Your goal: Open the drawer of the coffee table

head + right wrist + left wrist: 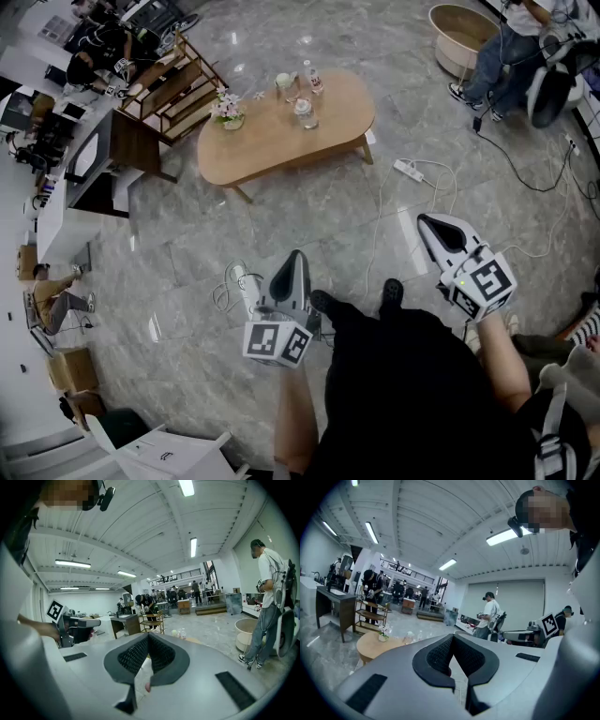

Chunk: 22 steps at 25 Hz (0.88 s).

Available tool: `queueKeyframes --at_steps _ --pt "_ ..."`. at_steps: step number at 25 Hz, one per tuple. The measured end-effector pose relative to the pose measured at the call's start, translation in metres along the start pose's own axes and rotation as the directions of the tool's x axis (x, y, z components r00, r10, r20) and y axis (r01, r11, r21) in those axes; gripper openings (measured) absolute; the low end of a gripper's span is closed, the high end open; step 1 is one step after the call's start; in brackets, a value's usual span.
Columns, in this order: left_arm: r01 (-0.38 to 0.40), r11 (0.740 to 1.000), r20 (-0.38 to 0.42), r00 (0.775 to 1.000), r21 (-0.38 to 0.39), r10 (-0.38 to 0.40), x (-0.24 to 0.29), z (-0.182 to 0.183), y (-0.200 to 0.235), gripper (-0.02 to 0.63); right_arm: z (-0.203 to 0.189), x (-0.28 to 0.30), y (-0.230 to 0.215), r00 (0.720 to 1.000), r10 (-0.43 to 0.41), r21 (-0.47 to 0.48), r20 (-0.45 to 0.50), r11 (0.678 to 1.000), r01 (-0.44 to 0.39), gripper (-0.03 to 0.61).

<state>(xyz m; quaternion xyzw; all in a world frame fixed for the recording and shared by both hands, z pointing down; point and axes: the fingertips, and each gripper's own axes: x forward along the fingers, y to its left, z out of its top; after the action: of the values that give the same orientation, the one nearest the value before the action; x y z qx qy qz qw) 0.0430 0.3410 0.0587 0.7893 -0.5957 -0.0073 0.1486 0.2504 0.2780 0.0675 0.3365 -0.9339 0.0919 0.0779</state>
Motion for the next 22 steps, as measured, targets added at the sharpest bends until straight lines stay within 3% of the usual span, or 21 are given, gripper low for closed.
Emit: queueKeyframes --at_steps 12,16,22 --pt "-0.006 1.000 -0.009 1.000 0.002 0.006 0.000 -0.014 -0.018 0.003 -0.004 -0.011 -0.003 1.000 0.006 -0.002 0.009 1.000 -0.006 0.012" --pt "-0.014 1.000 -0.019 1.000 0.001 0.014 0.001 -0.019 -0.027 0.003 -0.001 -0.017 -0.012 0.999 -0.012 0.043 0.046 0.999 0.010 0.012" --pt "-0.040 0.999 -0.042 0.998 -0.014 0.040 -0.003 -0.029 -0.029 0.003 -0.013 -0.019 -0.017 1.000 -0.022 0.042 0.017 0.999 0.022 0.012"
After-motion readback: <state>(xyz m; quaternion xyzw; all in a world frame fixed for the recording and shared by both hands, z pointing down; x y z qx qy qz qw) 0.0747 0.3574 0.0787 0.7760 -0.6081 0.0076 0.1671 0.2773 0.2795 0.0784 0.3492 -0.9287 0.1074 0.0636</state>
